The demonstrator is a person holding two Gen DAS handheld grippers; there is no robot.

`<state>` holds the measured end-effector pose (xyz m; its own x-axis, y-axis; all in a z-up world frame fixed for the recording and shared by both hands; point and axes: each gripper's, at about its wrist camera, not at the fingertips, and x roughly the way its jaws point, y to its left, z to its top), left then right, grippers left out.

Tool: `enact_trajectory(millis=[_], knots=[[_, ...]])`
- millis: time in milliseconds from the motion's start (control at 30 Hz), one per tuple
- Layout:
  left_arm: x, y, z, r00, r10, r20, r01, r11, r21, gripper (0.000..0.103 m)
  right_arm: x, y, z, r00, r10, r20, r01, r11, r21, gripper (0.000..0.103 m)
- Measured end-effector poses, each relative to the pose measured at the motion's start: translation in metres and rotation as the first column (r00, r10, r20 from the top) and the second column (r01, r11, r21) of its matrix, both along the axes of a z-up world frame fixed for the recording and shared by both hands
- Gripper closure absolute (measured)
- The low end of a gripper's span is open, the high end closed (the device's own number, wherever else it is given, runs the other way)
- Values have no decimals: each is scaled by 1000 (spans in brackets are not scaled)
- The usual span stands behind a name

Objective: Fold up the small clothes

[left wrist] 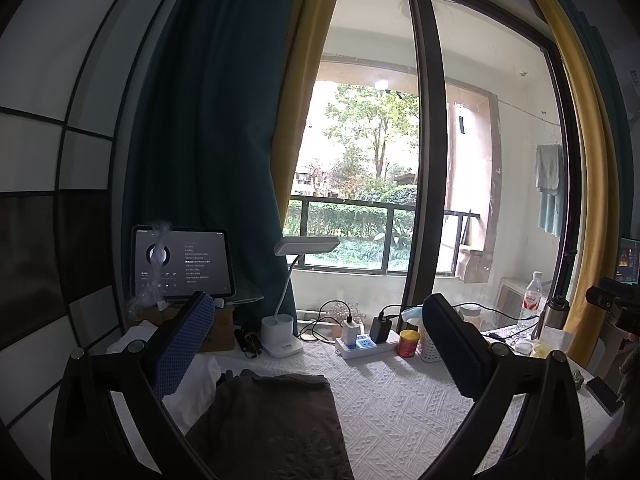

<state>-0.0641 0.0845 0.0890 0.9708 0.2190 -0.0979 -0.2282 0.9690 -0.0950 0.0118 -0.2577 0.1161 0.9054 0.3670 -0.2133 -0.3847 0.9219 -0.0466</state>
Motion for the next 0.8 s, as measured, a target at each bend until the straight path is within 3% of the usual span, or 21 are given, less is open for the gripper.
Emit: enact_trajectory(millis=[800], knots=[[2, -3, -2, 1000, -2, -3, 2, 1000, -5, 0, 2, -2, -3, 1000, -4, -7, 4, 1000, -5, 34]])
